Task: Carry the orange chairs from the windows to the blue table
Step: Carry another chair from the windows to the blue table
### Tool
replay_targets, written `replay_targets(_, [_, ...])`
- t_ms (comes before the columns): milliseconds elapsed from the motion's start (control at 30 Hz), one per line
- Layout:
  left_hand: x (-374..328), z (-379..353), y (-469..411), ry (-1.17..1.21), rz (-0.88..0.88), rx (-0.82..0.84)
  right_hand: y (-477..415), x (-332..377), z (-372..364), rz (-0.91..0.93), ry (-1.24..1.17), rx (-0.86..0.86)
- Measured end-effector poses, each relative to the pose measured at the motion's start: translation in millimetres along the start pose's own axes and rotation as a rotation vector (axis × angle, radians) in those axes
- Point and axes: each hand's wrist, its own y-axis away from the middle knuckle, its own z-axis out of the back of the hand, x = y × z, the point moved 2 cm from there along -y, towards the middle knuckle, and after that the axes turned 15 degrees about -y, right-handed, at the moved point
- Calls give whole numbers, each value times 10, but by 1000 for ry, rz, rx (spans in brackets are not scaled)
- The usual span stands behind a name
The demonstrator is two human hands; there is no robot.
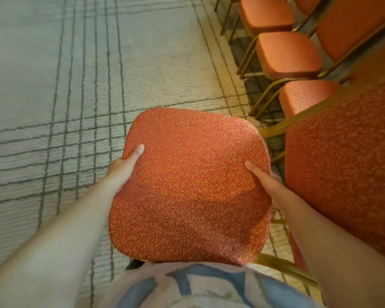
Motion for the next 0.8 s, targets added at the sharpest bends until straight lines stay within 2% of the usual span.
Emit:
replay_targets(200, [69, 269, -100, 35, 22, -57, -206, 86, -297, -39, 27, 63])
replay_targets(433, [152, 700, -506, 113, 67, -75, -432, 419, -1056, -35, 87, 148])
replay_targets(567, [93, 1027, -898, 144, 71, -98, -599, 666, -1585, 16, 96, 159])
replay_targets(667, [1, 1569, -1324, 175, 79, -132, -685, 929, -2288, 54, 107, 190])
replay_targets(800, [-180, 2246, -1850, 195, 6, -224, -781, 1350, -3087, 123, 89, 236])
